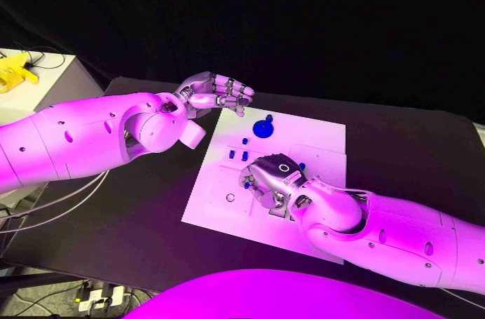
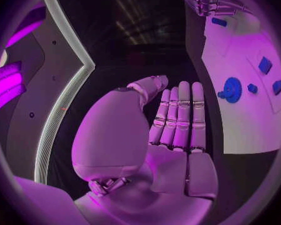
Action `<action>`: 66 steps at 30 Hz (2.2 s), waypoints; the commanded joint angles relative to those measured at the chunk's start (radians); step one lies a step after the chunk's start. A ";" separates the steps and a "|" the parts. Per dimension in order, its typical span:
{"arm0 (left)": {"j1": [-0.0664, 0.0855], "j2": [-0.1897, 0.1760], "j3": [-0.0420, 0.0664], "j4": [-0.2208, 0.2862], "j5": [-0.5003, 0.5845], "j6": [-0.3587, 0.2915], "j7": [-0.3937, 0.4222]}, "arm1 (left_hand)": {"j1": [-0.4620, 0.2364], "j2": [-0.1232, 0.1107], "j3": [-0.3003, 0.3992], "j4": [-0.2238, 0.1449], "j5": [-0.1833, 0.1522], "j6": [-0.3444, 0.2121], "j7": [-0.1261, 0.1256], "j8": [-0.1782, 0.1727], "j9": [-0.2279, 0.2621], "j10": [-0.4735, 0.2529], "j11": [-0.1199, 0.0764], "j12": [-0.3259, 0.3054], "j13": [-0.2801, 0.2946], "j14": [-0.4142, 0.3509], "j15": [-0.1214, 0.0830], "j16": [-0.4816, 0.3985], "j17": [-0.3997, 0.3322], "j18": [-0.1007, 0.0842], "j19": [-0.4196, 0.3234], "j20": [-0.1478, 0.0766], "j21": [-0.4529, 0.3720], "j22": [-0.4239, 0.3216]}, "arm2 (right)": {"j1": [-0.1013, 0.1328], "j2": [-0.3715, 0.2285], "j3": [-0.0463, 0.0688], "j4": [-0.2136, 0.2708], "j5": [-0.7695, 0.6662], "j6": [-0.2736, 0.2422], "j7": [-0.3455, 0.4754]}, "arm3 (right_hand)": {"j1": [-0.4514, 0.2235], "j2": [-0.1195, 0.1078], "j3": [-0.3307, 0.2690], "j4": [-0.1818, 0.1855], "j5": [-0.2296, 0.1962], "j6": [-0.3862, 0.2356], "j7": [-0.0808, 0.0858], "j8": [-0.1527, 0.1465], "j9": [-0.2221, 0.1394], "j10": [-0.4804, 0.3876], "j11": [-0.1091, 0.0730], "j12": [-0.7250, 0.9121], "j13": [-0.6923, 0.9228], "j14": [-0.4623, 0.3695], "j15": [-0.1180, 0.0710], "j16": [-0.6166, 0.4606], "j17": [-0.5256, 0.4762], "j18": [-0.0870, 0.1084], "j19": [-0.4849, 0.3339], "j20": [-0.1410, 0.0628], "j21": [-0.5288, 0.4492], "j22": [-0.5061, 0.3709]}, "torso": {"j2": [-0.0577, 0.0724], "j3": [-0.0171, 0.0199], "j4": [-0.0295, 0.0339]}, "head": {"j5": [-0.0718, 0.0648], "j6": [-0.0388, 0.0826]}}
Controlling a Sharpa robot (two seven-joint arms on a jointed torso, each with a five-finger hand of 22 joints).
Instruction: Assemble the parts on the task board
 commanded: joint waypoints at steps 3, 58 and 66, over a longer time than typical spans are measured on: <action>0.001 0.001 0.001 0.004 0.009 0.013 0.002 | -0.001 0.011 -0.008 0.004 -0.001 -0.001 0.009 -0.006 -0.001 -0.002 0.005 -0.006 -0.001 -0.005 0.006 -0.006 -0.002 0.010 0.002 0.006 -0.008 -0.003 | -0.004 0.004 -0.005 -0.003 -0.004 0.095 0.031 | -0.015 0.003 -0.002 -0.005 0.000 0.002 0.003 0.004 0.001 0.017 -0.011 0.001 0.001 0.013 -0.004 -0.006 -0.003 -0.006 0.000 0.000 -0.009 0.103 | 0.000 0.0008 -0.0031 | 0.000 0.001; 0.001 -0.004 0.000 -0.013 0.020 0.026 -0.006 | 0.000 0.014 -0.011 0.004 0.000 -0.002 0.010 -0.008 -0.001 -0.007 0.007 -0.013 0.000 -0.012 0.008 -0.007 -0.003 0.010 0.000 0.008 -0.019 -0.008 | 0.174 -0.367 0.020 0.155 0.339 0.079 0.140 | -0.053 -0.066 -0.171 0.067 -0.007 -0.187 0.041 -0.113 -0.025 -0.265 0.034 0.233 -0.044 -0.044 0.041 0.005 -0.118 0.015 -0.046 0.041 -0.143 0.071 | -0.008 0.0068 -0.0205 | -0.028 0.051; 0.000 0.000 0.000 -0.017 0.020 0.024 -0.002 | 0.000 0.014 -0.011 0.004 0.000 -0.002 0.010 -0.008 -0.001 -0.007 0.007 -0.013 0.000 -0.012 0.008 -0.007 -0.003 0.010 0.000 0.008 -0.019 -0.009 | 0.181 -0.355 0.014 0.116 0.243 0.131 0.090 | -0.044 -0.053 -0.265 0.103 -0.046 -0.226 0.032 -0.132 -0.032 -0.331 0.038 0.219 -0.068 -0.060 0.043 -0.023 -0.165 0.027 -0.068 0.045 -0.223 0.041 | -0.008 0.0067 -0.0180 | -0.033 0.055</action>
